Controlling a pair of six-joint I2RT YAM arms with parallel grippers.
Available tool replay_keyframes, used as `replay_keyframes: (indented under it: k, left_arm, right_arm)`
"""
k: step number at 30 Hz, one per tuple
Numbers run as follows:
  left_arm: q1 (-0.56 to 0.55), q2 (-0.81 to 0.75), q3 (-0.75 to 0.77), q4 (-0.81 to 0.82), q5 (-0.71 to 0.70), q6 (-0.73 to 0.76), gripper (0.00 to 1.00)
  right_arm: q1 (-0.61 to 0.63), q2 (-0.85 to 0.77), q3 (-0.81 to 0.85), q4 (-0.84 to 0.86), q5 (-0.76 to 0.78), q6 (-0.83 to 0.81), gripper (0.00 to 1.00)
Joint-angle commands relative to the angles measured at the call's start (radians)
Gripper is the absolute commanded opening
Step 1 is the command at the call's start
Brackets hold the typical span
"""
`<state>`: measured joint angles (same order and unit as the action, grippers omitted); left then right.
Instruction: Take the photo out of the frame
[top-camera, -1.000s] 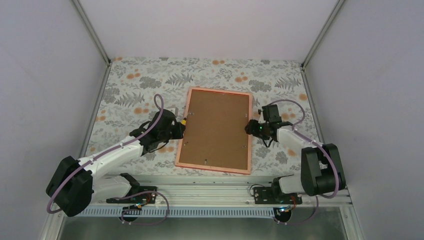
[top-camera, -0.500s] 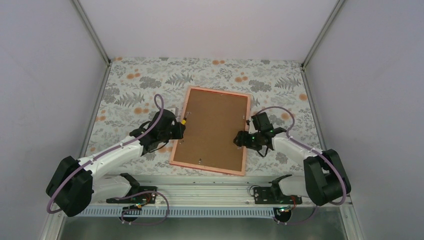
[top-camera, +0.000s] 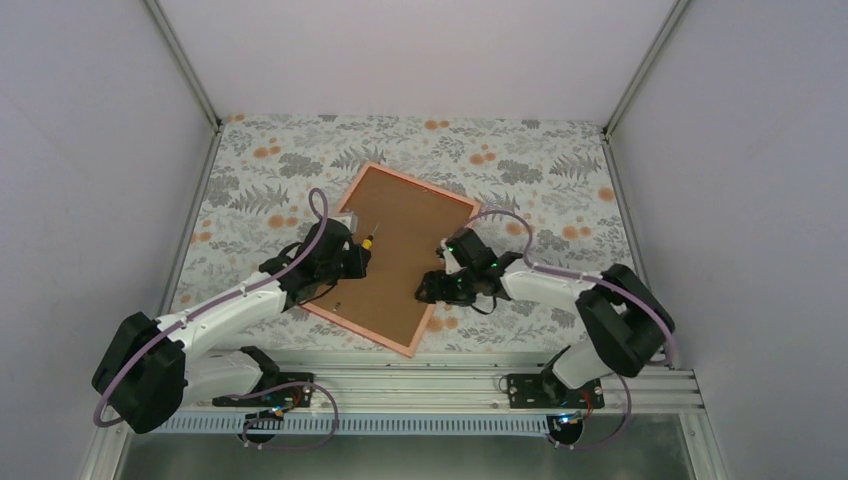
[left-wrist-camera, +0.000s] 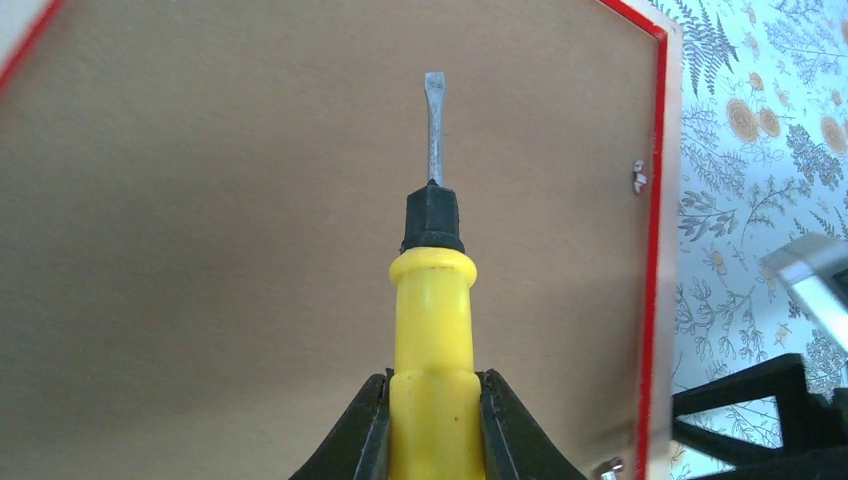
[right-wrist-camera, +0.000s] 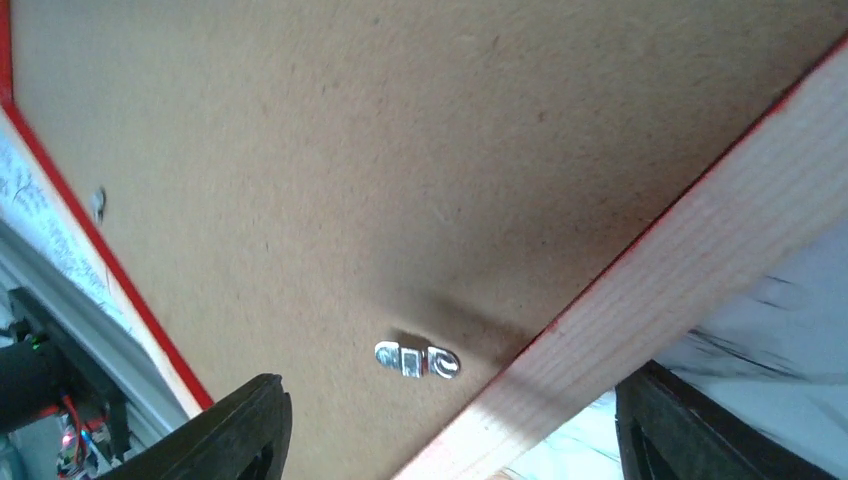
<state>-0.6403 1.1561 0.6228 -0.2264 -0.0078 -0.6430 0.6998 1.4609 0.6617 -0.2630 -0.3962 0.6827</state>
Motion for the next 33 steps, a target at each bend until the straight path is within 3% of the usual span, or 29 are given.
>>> replay_keyframes:
  k: [1, 7, 12, 20, 24, 33]
  left_arm:
    - [0.007, -0.012, 0.015, 0.005, -0.012, 0.01, 0.02]
    - [0.011, -0.015, 0.013, -0.001, -0.018, 0.017, 0.02]
    - [0.024, -0.016, 0.015, -0.008, -0.013, 0.028, 0.02]
    - [0.047, -0.009, 0.022, -0.029, -0.019, 0.047, 0.02]
    - [0.05, -0.005, 0.024, -0.035, -0.023, 0.048, 0.02]
    - [0.05, 0.017, 0.031, -0.036, 0.01, 0.055, 0.03]
  right_arm:
    - [0.09, 0.098, 0.11, 0.06, -0.034, 0.027, 0.72]
    - [0.113, 0.16, 0.202, 0.015, -0.027, -0.03, 0.72]
    - [0.09, 0.141, 0.265, -0.117, 0.034, -0.145, 0.72]
    - [-0.112, 0.132, 0.43, -0.28, 0.155, -0.373, 0.72]
    - [-0.218, 0.236, 0.547, -0.261, 0.145, -0.47, 0.71]
    - [-0.309, 0.512, 0.805, -0.192, 0.113, -0.624, 0.64]
